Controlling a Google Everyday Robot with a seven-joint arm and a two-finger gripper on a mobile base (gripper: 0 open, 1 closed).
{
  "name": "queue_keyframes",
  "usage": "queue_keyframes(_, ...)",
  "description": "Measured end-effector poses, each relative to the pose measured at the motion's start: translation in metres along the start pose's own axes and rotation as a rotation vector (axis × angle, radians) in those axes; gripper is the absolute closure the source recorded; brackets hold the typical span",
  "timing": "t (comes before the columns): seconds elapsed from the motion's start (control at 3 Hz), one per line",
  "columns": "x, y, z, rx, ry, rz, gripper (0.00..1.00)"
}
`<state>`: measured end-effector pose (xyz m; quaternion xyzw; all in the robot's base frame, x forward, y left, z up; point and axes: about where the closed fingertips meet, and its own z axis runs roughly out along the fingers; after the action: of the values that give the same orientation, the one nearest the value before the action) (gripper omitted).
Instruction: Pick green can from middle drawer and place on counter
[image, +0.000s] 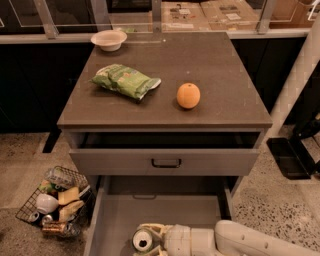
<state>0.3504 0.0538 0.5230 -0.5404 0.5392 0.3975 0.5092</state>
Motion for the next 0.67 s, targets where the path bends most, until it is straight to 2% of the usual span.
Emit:
queue_keyframes(0.33,-0.036,-0.007,-0.022,0.063,-0.010,0.011,1.00)
queue_keyframes(0.67,-0.079,-0.019,-0.039,0.121,0.008,0.043,1.00)
